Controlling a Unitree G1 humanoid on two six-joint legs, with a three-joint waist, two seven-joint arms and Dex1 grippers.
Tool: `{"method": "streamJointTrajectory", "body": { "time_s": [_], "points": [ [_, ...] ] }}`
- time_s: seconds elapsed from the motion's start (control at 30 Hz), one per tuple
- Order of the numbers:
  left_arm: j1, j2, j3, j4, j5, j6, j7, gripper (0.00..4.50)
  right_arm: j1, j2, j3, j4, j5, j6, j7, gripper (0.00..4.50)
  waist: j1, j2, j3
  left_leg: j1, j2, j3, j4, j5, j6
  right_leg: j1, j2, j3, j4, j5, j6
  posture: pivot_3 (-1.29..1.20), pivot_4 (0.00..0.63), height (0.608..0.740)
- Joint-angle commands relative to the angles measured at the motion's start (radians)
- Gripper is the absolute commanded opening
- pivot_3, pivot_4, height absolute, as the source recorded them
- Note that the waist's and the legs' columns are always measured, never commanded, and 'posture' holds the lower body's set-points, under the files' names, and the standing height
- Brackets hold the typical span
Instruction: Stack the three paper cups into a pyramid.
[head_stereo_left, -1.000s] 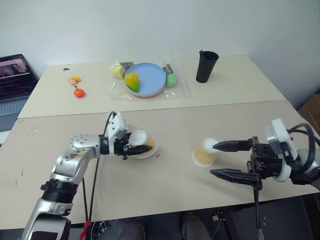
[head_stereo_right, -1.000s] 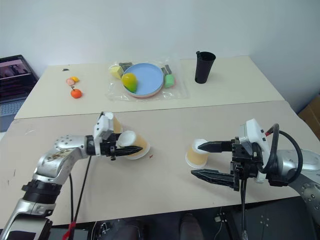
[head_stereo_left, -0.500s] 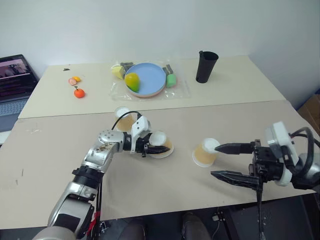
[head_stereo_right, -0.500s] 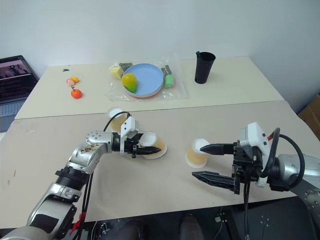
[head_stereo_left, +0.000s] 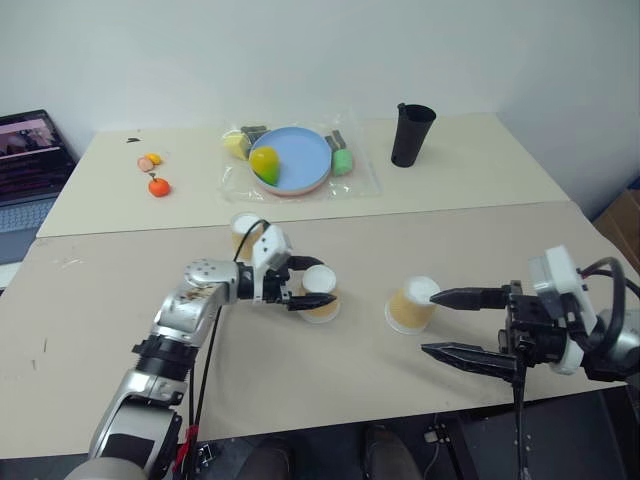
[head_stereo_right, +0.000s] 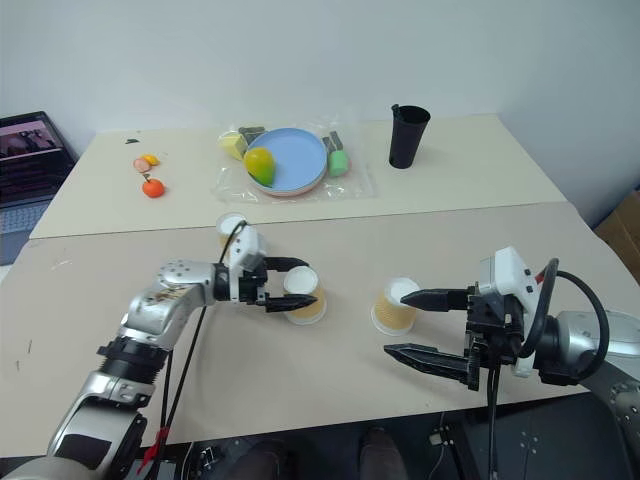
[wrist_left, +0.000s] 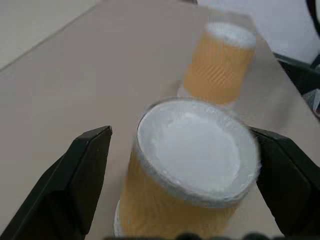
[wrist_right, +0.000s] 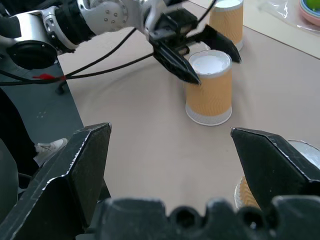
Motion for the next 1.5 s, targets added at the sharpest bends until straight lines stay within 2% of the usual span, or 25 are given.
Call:
{"method": "streamJointTrajectory", "body": {
  "time_s": [0.03, 0.13, 0.23, 0.47, 0.63, 0.97, 1.5],
  "points": [
    [0.074, 0.054, 0.097, -0.180, -0.086, 0.066, 0.037, 4.42, -0.029, -0.023, -0.044, 0.011, 0.022, -0.007, 0.025, 4.50, -0.002, 0.000, 0.000, 0.000, 0.000, 0.000, 0.000, 0.000, 0.000, 0.000, 0.000, 0.000, 0.000, 0.000, 0.000, 0.00, 0.150, 0.735],
    [0.143, 0.093, 0.145, -0.271, -0.130, 0.112, 0.067, 4.42, -0.051, -0.020, -0.039, 0.034, -0.002, -0.024, 0.027, 4.50, -0.003, 0.000, 0.000, 0.001, 0.000, 0.000, 0.000, 0.000, 0.000, 0.000, 0.000, 0.000, 0.000, 0.000, 0.000, 0.00, 0.150, 0.735],
    [0.211, 0.114, 0.226, -0.321, -0.166, 0.141, 0.133, 4.42, -0.130, 0.020, -0.012, 0.076, -0.039, -0.061, -0.035, 4.50, -0.006, 0.000, 0.000, 0.001, 0.000, 0.000, 0.000, 0.000, 0.000, 0.001, 0.000, 0.000, 0.000, 0.000, 0.000, 0.00, 0.150, 0.735],
    [0.260, 0.069, 0.334, -0.273, -0.121, 0.035, 0.305, 4.42, -0.228, 0.100, 0.025, 0.076, -0.029, -0.059, -0.120, 4.50, -0.001, 0.000, 0.000, 0.000, 0.000, 0.000, 0.000, 0.000, -0.001, 0.000, 0.000, 0.000, 0.000, 0.000, 0.000, 0.00, 0.150, 0.735],
    [0.258, 0.071, 0.305, -0.134, -0.017, -0.119, 0.340, 4.42, -0.226, 0.108, 0.050, 0.074, -0.033, -0.057, -0.107, 4.50, 0.008, 0.000, 0.000, 0.000, -0.001, 0.000, 0.000, 0.000, -0.001, 0.000, -0.001, 0.000, -0.001, 0.000, 0.000, 0.00, 0.150, 0.735],
    [0.134, 0.025, 0.271, 0.033, 0.040, -0.207, 0.401, 4.42, -0.201, 0.113, 0.037, 0.056, -0.020, -0.052, -0.117, 4.50, 0.012, 0.000, 0.000, 0.000, -0.001, -0.001, 0.000, 0.000, -0.001, 0.000, -0.001, -0.001, -0.001, 0.000, 0.000, 0.00, 0.150, 0.735],
    [0.016, -0.039, 0.214, 0.193, 0.115, -0.317, 0.438, 4.42, -0.121, 0.114, -0.017, 0.010, 0.013, -0.052, -0.169, 4.50, 0.010, 0.000, 0.000, 0.000, -0.001, 0.000, 0.000, 0.000, -0.001, 0.000, -0.001, -0.001, -0.001, 0.000, 0.000, 0.00, 0.150, 0.735]
  ]
}}
